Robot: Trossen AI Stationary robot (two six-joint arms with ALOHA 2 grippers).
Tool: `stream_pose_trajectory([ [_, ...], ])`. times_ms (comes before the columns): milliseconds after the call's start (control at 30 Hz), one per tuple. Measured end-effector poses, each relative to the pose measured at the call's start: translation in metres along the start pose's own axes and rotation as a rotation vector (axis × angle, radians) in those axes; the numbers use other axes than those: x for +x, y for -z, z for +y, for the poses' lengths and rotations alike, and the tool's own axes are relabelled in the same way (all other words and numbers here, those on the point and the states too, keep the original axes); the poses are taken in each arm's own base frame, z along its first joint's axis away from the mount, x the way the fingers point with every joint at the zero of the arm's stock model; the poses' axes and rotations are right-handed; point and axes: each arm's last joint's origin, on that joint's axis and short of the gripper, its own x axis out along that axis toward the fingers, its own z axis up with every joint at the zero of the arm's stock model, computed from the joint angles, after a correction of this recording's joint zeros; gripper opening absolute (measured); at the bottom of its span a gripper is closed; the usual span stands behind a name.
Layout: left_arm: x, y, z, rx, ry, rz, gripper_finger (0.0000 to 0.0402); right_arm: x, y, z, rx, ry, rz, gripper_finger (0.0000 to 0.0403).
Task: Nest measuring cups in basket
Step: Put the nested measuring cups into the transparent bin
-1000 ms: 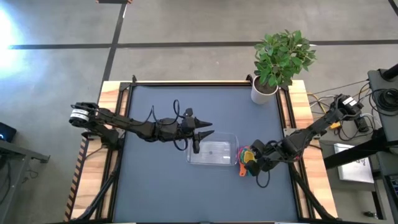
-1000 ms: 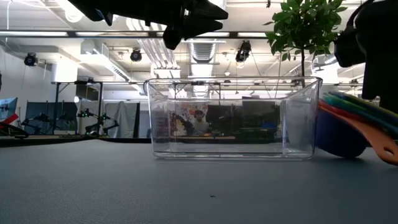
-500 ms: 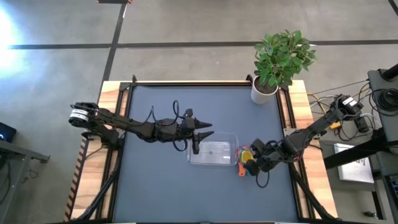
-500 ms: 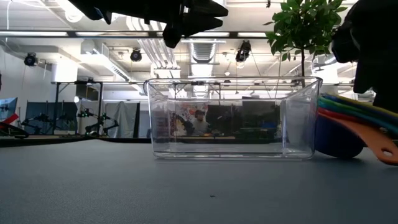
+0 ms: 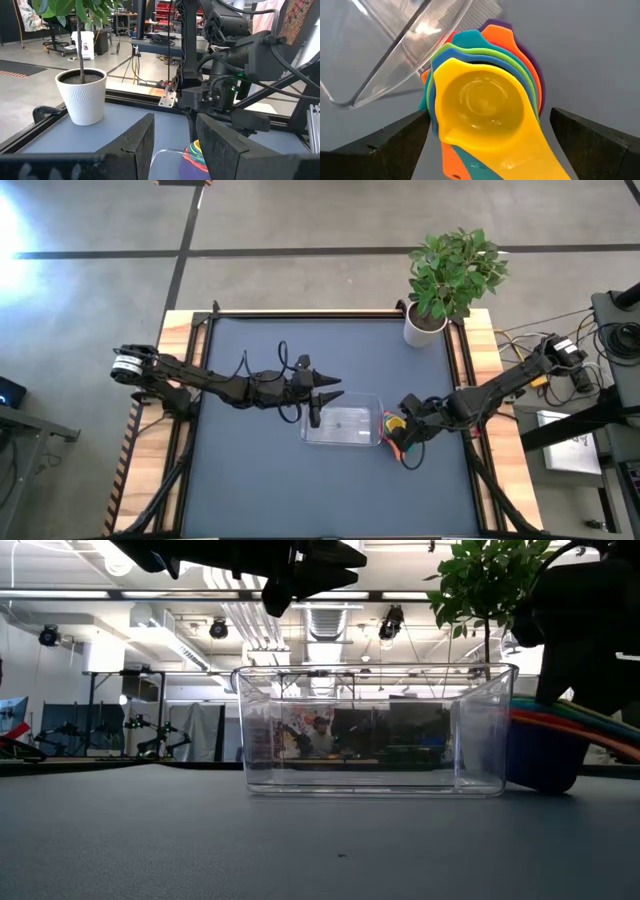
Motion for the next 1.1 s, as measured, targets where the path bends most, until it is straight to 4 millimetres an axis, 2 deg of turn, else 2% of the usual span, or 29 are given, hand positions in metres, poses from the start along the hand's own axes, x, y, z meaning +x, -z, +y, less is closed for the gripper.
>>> stream_pose_trajectory([
  [133,0.000,0.000,0.000,0.000,0.000,0.000,0.0130,-0.002,-0.001,0.003,-0.034,-0.018,0.042,0.0398],
  [367,0.000,0.000,0.000,0.000,0.000,0.000,0.0130,-0.021,-0.013,0.028,-0.109,-0.048,0.061,0.0398],
  [600,0.000,0.000,0.000,0.002,0.000,0.004,0.0130,-0.037,-0.021,0.044,-0.209,0.126,0.106,0.0398],
  [800,0.000,0.001,0.000,0.012,-0.001,0.009,0.0130,-0.031,-0.011,0.050,-0.245,0.283,0.154,0.0398],
  [967,0.000,0.001,0.000,0.014,-0.001,0.011,0.0130,-0.031,0.005,0.050,-0.241,0.272,0.141,0.0398],
  [1100,0.000,0.001,0.000,0.015,-0.002,0.012,0.0130,-0.047,0.016,0.043,-0.206,0.199,0.070,0.0398],
])
